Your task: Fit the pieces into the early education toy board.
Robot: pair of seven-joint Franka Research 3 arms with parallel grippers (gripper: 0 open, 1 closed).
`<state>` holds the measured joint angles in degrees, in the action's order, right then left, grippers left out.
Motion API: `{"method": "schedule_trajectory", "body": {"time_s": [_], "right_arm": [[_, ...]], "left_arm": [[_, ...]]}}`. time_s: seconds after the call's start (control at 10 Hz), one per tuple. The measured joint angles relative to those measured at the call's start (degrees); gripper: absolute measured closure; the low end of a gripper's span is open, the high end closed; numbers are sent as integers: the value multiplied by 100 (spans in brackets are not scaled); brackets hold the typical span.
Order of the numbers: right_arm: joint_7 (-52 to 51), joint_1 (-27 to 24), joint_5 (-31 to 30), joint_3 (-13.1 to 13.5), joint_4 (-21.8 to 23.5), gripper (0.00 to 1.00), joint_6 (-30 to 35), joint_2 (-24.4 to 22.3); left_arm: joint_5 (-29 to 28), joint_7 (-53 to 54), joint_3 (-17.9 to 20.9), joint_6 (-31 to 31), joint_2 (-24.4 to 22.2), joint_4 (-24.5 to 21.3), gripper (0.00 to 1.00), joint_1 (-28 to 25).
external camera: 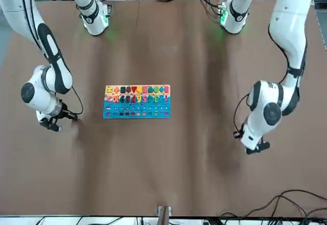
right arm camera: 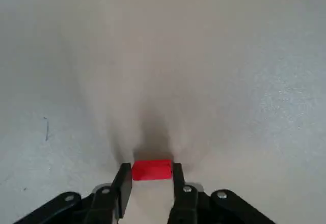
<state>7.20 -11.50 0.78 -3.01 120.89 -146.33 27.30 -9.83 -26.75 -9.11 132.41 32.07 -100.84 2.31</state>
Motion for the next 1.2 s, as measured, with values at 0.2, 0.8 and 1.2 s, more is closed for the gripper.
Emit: {"method": "schedule_trajectory", "body": {"time_s": [0.2,0.8,1.2], "right_arm": [[4,-1,0,2,0,62,0,0],[11,-4,0,3,-2,65,4,-4],[11,-4,0,1,-14,65,84,-8]], "left_arm": [[0,-410,-19,-1,-367,-305,86,573],[0,-1355,-470,-153,-578,-370,86,1619],[0,-1677,-1071,-332,-807,-578,86,1596]]}}
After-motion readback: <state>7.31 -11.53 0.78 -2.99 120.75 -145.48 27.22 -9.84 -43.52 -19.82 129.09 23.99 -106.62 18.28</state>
